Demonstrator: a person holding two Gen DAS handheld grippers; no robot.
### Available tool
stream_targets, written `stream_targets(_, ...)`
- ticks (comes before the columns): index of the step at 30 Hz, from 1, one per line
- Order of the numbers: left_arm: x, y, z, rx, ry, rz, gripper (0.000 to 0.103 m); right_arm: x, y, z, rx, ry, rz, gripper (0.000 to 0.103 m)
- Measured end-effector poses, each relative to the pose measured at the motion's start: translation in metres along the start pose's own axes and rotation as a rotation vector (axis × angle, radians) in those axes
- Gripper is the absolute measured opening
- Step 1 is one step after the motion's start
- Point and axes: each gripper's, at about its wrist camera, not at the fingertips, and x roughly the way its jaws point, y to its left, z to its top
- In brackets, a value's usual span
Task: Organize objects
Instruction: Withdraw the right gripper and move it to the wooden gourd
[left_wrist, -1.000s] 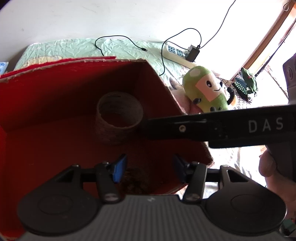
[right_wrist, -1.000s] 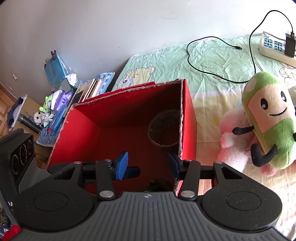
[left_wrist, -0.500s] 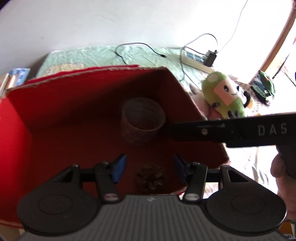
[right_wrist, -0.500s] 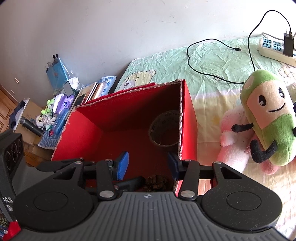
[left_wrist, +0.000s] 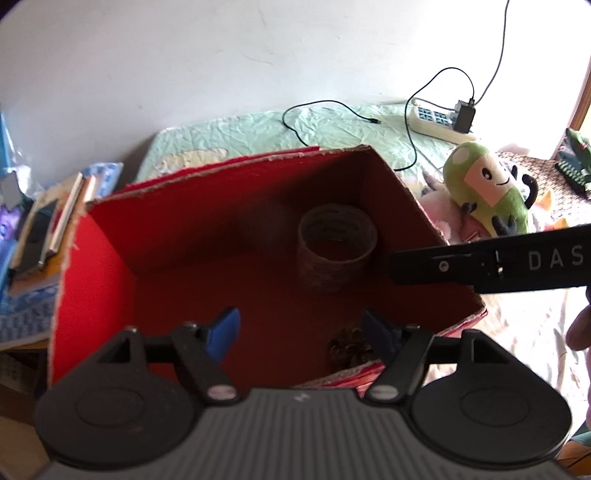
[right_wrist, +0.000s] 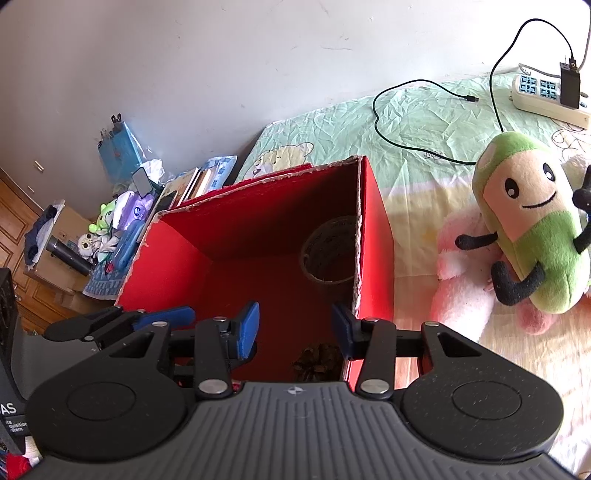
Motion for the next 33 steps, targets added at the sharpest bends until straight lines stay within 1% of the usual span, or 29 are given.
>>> stream_targets(6, -0.008, -0.008, -0.002, 0.014, 0.009, 0.088, 0.076, -0.009, -0.001, -0.007, 0.018, -0.015, 0.018, 0.047)
stream_targets(12, -0.017, -0.006, -0.004, -0.023, 0.015, 0.137, 0.076, -0.023, -0.002, -0.014, 0.028, -0.037, 0.036, 0.047)
stream_targets(15, -0.024, -0.008, -0.006, -0.030, 0.011, 0.167, 0.076, -0.029, -0.002, -0.019, 0.028, -0.042, 0.044, 0.047)
stream_targets(21, -0.036, -0.014, -0.010, -0.043, 0.011, 0.214, 0.080, -0.038, 0.000, -0.028, 0.025, -0.048, 0.057, 0.048)
stream_targets(26, -0.047, -0.020, -0.016, -0.038, 0.016, 0.255, 0.082, -0.048, 0.006, -0.037, -0.001, -0.061, 0.065, 0.048)
stream_targets(29, -0.053, -0.023, -0.020, -0.033, 0.013, 0.278, 0.085, -0.049, 0.009, -0.043, -0.010, -0.052, 0.073, 0.048)
stream_targets(33, -0.057, -0.026, -0.026, -0.031, 0.021, 0.308, 0.085, -0.043, 0.008, -0.051, -0.003, -0.018, 0.082, 0.048)
